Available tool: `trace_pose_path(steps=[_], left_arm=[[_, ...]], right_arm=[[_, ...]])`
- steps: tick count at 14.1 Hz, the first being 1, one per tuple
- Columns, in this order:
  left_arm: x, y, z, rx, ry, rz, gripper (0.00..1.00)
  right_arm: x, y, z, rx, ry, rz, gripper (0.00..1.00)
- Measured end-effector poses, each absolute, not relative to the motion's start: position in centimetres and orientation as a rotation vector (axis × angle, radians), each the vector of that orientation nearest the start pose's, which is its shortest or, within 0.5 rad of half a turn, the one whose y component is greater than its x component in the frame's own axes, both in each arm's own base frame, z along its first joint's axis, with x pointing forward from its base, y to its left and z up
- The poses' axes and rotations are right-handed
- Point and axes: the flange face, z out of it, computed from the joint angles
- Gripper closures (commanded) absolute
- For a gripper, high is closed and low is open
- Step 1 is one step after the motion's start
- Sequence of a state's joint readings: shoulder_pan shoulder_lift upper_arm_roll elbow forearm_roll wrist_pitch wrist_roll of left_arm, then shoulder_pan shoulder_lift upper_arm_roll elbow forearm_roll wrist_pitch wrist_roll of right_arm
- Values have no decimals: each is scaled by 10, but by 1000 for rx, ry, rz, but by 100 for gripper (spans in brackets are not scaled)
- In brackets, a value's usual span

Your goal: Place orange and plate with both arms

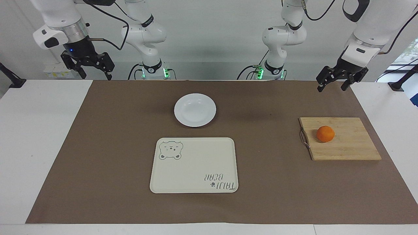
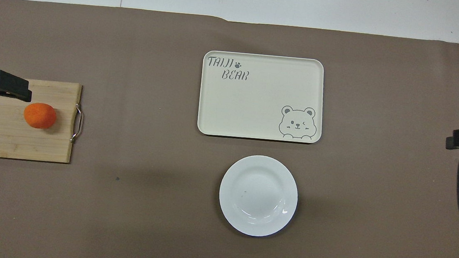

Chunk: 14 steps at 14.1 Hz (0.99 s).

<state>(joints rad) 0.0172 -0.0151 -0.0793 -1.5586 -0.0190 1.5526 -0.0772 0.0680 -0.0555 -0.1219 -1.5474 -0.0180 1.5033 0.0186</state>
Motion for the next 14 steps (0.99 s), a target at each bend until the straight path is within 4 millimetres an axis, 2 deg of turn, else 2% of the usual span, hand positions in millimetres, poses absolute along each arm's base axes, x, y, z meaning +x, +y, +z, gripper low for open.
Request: trace_pose_path(steps=[7,14], left_arm=[[547,-37,633,-3159,-16,2,0],[549,-31,618,-3158,63,20,0]], right_arm=[[530,-32,659,-3151,115,-17,0],[529,-35,659,-3150,122,-15,0]])
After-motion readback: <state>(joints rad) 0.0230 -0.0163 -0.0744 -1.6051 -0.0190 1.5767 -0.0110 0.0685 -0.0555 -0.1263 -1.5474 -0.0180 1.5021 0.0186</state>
